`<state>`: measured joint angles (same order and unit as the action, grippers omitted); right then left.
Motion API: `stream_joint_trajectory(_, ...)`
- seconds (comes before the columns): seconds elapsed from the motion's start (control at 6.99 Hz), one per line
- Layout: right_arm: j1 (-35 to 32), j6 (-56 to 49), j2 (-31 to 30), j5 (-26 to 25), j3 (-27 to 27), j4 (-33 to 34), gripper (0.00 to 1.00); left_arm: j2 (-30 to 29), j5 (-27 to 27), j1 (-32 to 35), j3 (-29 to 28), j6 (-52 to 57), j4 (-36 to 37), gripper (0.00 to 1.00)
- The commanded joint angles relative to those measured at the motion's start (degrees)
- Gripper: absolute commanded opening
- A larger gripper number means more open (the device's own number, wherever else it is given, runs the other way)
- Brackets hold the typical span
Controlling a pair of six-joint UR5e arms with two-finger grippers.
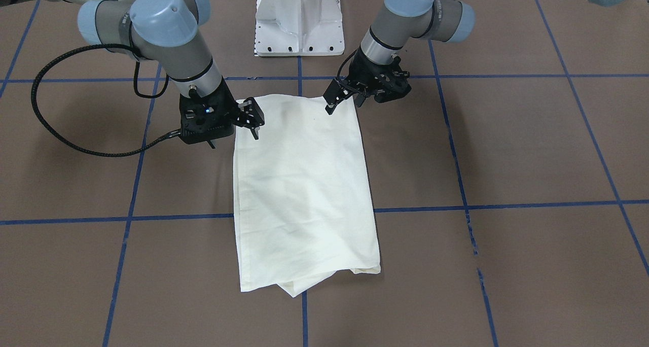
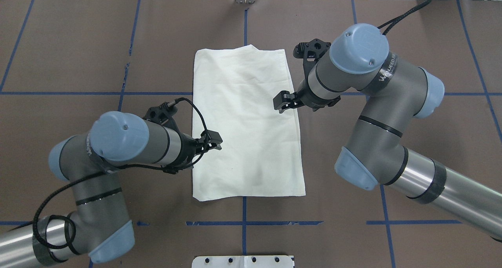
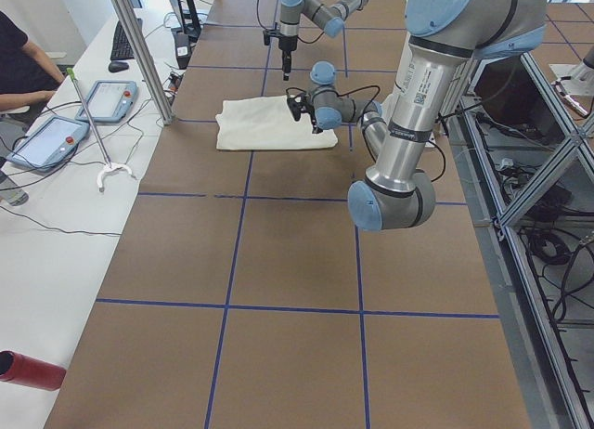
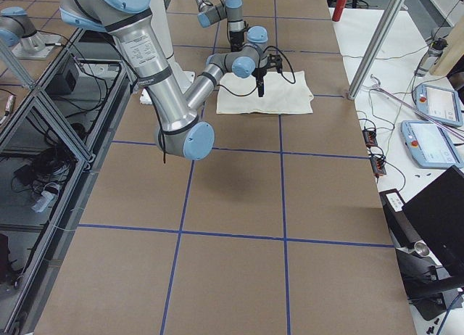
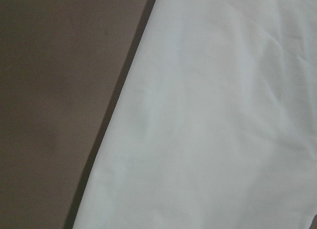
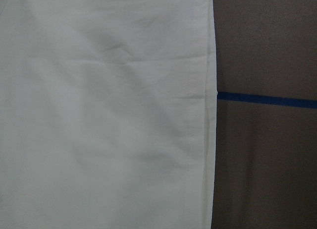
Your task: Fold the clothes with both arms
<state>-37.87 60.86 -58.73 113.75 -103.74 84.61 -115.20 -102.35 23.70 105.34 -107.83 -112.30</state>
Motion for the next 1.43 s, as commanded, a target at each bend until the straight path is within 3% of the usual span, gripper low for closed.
stream_joint_trajectory(0.0,1.2,3.4,-1.1,0.2,-1.6,-0.3,1.00,0.2,5.4,-4.8,-0.4,-4.1,7.0,0.99)
stream_joint_trajectory(1.0,1.6,3.4,-1.2,-0.1,-1.1,-0.5,1.00,1.1,5.3,-7.8,-0.4,-4.1,8.4,0.89)
stream_joint_trajectory(1.15,1.6,3.3,-1.2,-0.1,-1.0,-0.4,1.00,1.1,5.3,-8.0,-0.2,-4.1,8.4,0.86)
stream_joint_trajectory(1.29,1.7,3.3,-1.2,-0.1,-1.0,-0.5,1.00,1.0,5.4,-8.0,-0.1,-4.1,8.4,0.75)
